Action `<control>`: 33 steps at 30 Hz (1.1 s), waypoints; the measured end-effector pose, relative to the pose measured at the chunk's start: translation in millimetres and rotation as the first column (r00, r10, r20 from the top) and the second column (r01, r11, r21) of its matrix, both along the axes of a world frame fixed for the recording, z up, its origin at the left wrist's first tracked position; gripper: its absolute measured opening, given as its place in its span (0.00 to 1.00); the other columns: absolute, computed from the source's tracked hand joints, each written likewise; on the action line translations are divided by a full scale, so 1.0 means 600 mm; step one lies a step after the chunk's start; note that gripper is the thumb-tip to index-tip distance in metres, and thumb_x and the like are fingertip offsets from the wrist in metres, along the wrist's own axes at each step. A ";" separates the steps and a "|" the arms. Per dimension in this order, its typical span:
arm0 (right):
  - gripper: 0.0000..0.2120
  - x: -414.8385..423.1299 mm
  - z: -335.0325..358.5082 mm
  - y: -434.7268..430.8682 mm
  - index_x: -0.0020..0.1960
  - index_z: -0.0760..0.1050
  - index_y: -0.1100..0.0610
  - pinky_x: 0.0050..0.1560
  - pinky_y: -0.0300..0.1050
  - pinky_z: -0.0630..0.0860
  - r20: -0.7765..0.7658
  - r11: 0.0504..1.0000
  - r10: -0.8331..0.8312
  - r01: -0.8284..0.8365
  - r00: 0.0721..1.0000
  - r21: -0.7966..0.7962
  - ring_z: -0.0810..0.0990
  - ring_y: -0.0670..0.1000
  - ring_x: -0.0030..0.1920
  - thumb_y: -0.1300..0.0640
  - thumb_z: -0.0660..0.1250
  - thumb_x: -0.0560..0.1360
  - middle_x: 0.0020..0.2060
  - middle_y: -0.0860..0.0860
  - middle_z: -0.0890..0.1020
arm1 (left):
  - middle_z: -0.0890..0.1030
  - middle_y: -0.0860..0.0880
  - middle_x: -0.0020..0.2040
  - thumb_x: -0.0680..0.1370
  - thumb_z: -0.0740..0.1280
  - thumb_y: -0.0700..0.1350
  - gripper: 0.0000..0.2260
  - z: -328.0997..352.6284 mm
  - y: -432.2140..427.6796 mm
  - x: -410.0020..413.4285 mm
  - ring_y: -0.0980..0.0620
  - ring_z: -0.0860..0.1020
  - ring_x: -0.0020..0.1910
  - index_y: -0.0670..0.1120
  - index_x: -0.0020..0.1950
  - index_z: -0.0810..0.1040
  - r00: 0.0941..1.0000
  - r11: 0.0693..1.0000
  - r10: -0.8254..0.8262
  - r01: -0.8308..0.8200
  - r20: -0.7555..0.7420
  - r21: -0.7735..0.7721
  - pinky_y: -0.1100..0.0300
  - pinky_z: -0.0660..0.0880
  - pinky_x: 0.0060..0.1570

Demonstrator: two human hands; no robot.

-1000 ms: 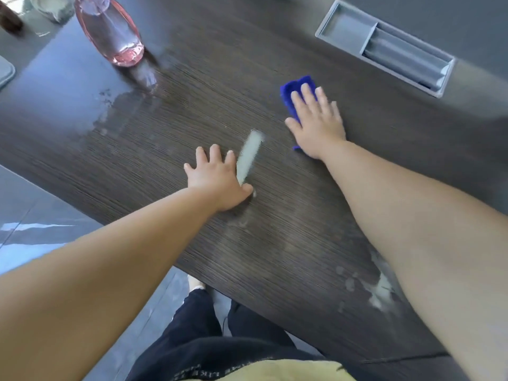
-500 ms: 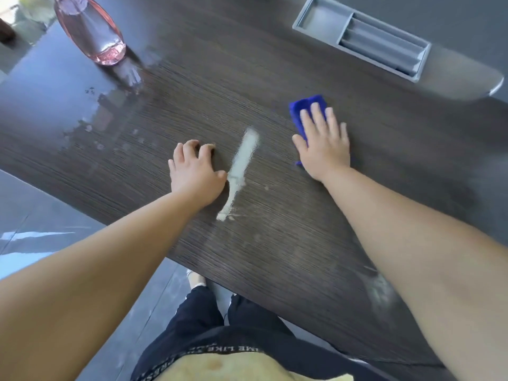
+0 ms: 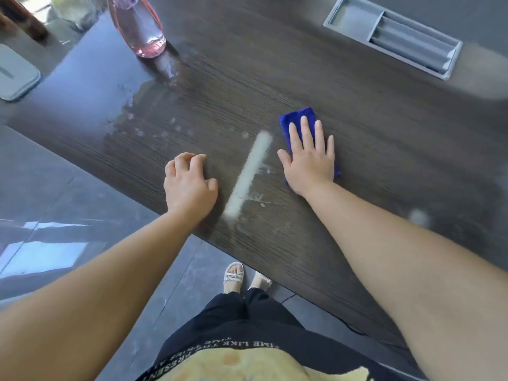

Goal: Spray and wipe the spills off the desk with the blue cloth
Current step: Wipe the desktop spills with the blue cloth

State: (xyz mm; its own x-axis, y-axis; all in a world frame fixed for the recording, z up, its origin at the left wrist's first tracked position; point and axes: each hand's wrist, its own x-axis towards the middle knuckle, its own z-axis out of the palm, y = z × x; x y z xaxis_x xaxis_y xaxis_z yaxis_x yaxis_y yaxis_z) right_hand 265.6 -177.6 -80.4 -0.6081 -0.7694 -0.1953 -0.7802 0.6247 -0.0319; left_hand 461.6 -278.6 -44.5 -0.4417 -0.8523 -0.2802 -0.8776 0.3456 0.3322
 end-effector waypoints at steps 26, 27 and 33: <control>0.30 0.174 0.003 -0.192 0.77 0.41 0.50 0.74 0.59 0.42 0.066 0.995 0.098 -0.098 0.993 -0.009 0.39 0.56 0.76 0.39 0.44 0.80 0.77 0.50 0.41 | 0.69 0.45 0.67 0.78 0.60 0.42 0.19 0.006 -0.083 0.167 0.47 0.66 0.66 0.45 0.70 0.68 0.990 0.995 0.028 -0.015 -0.135 0.095 0.56 0.65 0.64; 0.31 0.208 0.004 -0.193 0.77 0.41 0.50 0.73 0.60 0.41 0.091 0.983 0.181 -0.181 0.979 -0.003 0.38 0.56 0.76 0.38 0.44 0.80 0.77 0.50 0.41 | 0.70 0.45 0.66 0.77 0.61 0.41 0.19 0.003 -0.080 0.173 0.47 0.67 0.66 0.44 0.69 0.69 0.987 0.995 0.052 -0.037 -0.149 0.097 0.57 0.65 0.63; 0.27 0.193 0.007 -0.160 0.77 0.46 0.44 0.73 0.54 0.40 0.135 0.738 0.669 -0.675 0.731 -0.007 0.41 0.50 0.77 0.41 0.48 0.81 0.77 0.44 0.44 | 0.71 0.43 0.62 0.75 0.61 0.39 0.16 -0.003 -0.073 0.176 0.47 0.69 0.62 0.42 0.63 0.72 0.968 0.992 0.104 -0.084 -0.231 0.095 0.60 0.65 0.60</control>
State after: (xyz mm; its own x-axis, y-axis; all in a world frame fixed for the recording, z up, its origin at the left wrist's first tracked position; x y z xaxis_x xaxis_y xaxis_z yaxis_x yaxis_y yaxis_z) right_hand 381.4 -273.5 -76.4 0.0953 -0.9581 -0.2702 -0.9882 -0.0584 -0.1413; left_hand 567.0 -322.6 -46.2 -0.4230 -0.8708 -0.2504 -0.7987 0.2279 0.5569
